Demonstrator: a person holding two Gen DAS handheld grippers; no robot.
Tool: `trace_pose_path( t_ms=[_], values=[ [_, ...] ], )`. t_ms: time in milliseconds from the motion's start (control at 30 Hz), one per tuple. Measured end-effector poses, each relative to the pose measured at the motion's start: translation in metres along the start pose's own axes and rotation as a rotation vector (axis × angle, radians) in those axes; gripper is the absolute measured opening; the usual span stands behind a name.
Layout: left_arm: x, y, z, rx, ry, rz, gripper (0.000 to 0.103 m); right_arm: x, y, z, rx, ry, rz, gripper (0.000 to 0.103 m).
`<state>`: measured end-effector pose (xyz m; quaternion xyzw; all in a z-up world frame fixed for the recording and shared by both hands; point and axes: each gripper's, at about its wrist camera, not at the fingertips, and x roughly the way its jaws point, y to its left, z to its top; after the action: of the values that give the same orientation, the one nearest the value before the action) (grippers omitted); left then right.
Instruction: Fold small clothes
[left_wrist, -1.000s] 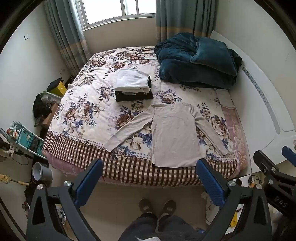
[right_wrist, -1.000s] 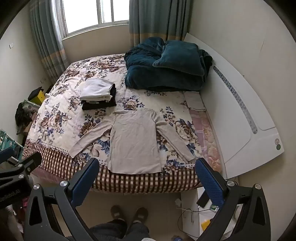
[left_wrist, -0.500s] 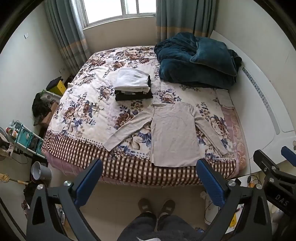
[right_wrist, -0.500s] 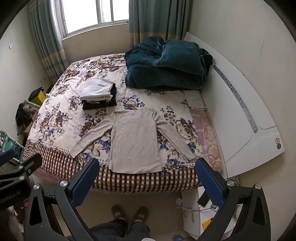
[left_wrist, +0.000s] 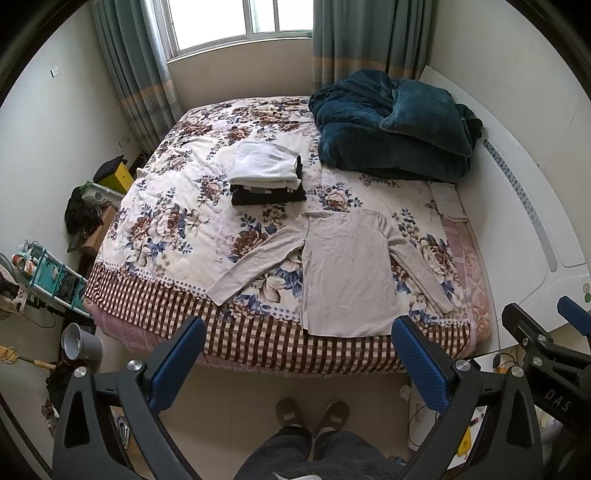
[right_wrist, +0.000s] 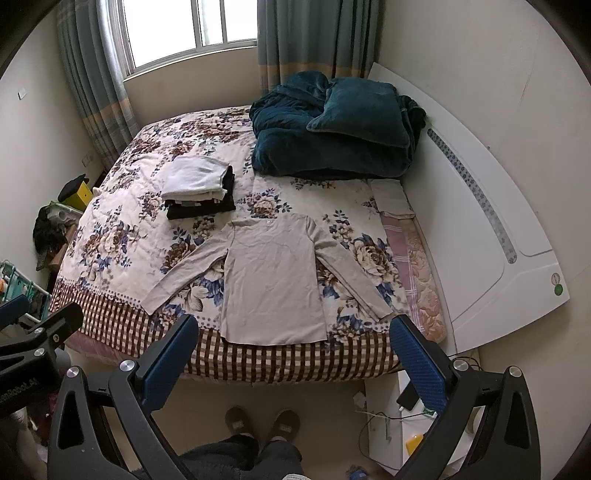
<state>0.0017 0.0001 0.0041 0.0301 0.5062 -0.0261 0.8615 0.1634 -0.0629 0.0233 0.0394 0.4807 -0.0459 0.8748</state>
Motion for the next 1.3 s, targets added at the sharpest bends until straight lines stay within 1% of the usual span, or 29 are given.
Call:
trace_pose_path(
  t_ms=[1300],
  values=[
    [-0.007,0.002,0.010,-0.002,-0.010,-0.002,0.103,-0.008,-0.003,0.003,0.007,-0.006,0.010,0.103]
  ],
)
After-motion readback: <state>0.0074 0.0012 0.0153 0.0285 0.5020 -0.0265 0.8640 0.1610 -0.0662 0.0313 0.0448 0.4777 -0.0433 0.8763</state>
